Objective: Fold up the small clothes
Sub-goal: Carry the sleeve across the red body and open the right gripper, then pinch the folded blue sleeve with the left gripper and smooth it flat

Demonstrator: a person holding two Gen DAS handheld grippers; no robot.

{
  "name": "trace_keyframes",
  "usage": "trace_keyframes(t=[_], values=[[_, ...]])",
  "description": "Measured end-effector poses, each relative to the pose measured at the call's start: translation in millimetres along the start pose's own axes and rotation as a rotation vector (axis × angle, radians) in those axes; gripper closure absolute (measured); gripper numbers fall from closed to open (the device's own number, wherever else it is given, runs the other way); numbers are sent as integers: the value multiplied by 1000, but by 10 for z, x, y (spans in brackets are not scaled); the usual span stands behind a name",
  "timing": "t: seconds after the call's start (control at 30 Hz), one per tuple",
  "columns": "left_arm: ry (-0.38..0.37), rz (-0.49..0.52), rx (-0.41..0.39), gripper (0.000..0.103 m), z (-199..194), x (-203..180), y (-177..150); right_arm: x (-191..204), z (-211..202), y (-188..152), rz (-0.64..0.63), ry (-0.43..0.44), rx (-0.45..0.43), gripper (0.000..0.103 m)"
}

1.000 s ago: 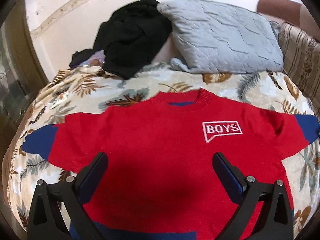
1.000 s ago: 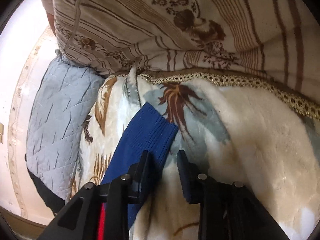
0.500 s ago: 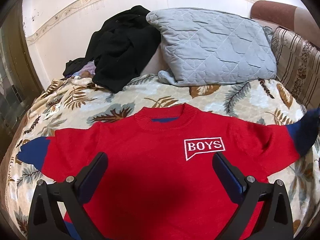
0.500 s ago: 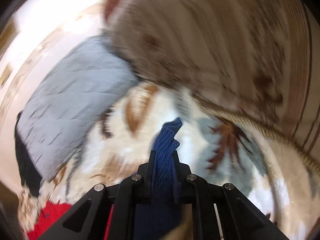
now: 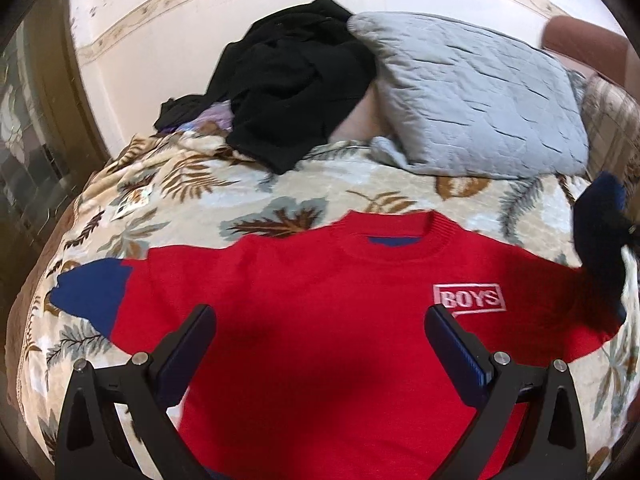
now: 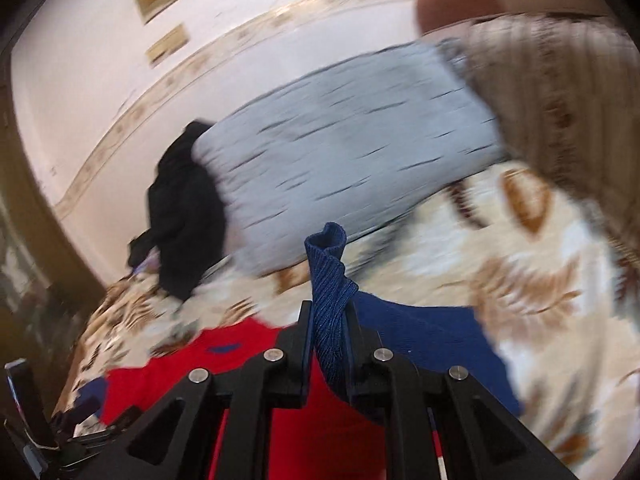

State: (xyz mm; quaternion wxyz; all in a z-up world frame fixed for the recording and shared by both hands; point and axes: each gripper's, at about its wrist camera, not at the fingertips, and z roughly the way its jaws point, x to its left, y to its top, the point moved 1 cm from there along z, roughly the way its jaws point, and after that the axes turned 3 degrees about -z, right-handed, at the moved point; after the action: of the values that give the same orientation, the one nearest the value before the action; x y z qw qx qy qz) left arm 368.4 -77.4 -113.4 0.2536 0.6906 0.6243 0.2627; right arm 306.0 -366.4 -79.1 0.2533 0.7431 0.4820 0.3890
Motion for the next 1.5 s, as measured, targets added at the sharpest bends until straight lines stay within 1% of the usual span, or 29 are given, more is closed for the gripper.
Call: trace_keyframes(t=[0.13, 0.27, 0.4, 0.53, 0.57, 0.6, 0.67, 0.7, 0.73, 0.77, 0.8, 0.83, 0.87, 0.93, 0.97, 1.0, 1.03, 1.07, 1.13, 1.17, 1.2, 1.23, 1.3, 1.33, 1.4, 1.43, 1.5], values=[[46, -46, 8, 0, 74, 373, 68, 529, 337, -207, -11, 73, 46, 89], [106, -97, 24, 0, 186, 831, 98, 932, 643, -365, 15, 128, 82, 89], [148, -130, 43, 0, 307, 1193, 76, 1300, 941, -540, 31, 170, 117, 89], [150, -138, 60, 0, 375, 1365, 43, 1620, 1253, -776, 47, 217, 168, 88], [152, -137, 62, 0, 383, 1379, 41, 1679, 1338, -848, 60, 233, 193, 85], [153, -137, 65, 0, 392, 1402, 34, 1715, 1415, -920, 86, 257, 216, 84], [153, -135, 69, 0, 403, 1439, 20, 1727, 1504, -1012, 131, 290, 247, 73], [150, -138, 77, 0, 419, 1448, 19, 1726, 1537, -1044, 153, 318, 259, 56], [147, -136, 80, 0, 430, 1452, 15, 1729, 1567, -1081, 181, 360, 268, 27], [136, -133, 84, 0, 441, 1447, 10, 1717, 1546, -1089, 196, 377, 263, 22], [125, -131, 87, 0, 453, 1432, 12, 1707, 1509, -1085, 208, 390, 245, 22], [111, -130, 90, 0, 466, 1415, 16, 1703, 1456, -1047, 202, 425, 223, 22], [92, -131, 94, 0, 481, 1386, 21, 1691, 1402, -1013, 190, 433, 209, 22], [44, -132, 97, 0, 506, 1293, 38, 1629, 1300, -920, 164, 411, 187, 25], [19, -127, 97, 0, 528, 1223, 52, 1570, 1259, -865, 140, 381, 190, 27], [7, -121, 99, 0, 549, 1158, 60, 1520, 1228, -826, 120, 350, 193, 35], [-3, -112, 101, 0, 575, 1079, 68, 1441, 1188, -782, 97, 312, 197, 39], [-10, -99, 102, 0, 611, 979, 77, 1356, 1148, -741, 65, 260, 200, 41], [-25, -83, 97, 3, 662, 826, 89, 1210, 1066, -685, -4, 170, 192, 52], [-39, -75, 96, 7, 697, 734, 96, 1115, 1039, -673, -41, 107, 198, 53], [-51, -64, 97, 15, 733, 658, 98, 1056, 1036, -673, -52, 82, 205, 55], [-55, -48, 107, 18, 783, 581, 97, 946, 1037, -684, -55, 50, 222, 56], [-59, -21, 142, 35, 923, 452, 71, 780, 1033, -715, -59, 11, 245, 56], [-72, -17, 163, 39, 993, 413, 56, 712, 1034, -715, -59, 6, 250, 56], [-117, -20, 212, 57, 1135, 359, 30, 548, 1024, -729, -42, 7, 261, 56], [-131, -20, 226, 61, 1181, 333, 16, 438, 1013, -721, -27, 0, 262, 56], [-143, -13, 224, 71, 1214, 280, 2, 262, 1000, -696, -15, -5, 264, 56]])
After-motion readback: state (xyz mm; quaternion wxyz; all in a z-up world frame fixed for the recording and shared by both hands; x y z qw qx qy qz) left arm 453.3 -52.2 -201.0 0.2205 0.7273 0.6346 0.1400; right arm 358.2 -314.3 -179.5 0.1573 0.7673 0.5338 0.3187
